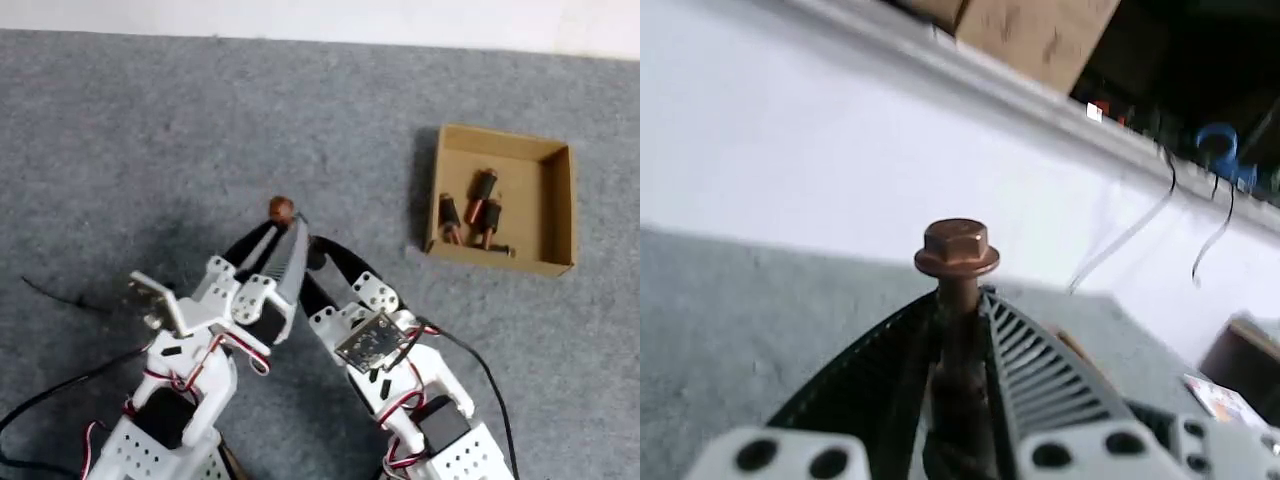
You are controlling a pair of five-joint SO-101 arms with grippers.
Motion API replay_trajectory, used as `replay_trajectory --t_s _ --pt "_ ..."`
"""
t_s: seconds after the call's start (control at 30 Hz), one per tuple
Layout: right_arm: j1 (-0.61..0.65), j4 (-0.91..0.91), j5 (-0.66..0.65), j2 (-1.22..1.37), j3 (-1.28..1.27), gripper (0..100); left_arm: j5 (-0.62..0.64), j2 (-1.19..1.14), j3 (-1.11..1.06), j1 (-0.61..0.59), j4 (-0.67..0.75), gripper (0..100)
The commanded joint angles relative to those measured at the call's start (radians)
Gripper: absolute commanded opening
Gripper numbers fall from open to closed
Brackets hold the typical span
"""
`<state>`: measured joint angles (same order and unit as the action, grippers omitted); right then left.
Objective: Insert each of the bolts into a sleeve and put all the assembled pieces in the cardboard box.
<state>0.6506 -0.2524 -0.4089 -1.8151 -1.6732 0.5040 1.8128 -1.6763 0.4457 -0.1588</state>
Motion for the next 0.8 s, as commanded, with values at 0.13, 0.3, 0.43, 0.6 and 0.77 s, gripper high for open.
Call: replay_trajectory --t_s 0.13,0.3,0.43,0.6,0.77 --pt "-0.024 0.007 -0.011 -0.021 -0.136 0.8 -0.005 0.004 -0.019 0.005 -0.127 1" --pt "-0.024 0.007 -0.011 -0.021 -0.136 0.8 -0.005 0.004 -0.019 0.005 -0.127 1" --pt "-0.024 0.007 -0.011 -0.021 -0.136 0.8 -0.006 0.004 -0.018 -0.002 -0.126 1" --pt "-0.024 0.007 -0.011 -0.021 -0.136 0.8 -0.008 0.004 -0.016 -0.004 -0.126 1" --pt "-0.024 0.007 -0.011 -0.021 -0.136 0.8 -0.008 0.004 -0.019 -0.004 -0.127 14"
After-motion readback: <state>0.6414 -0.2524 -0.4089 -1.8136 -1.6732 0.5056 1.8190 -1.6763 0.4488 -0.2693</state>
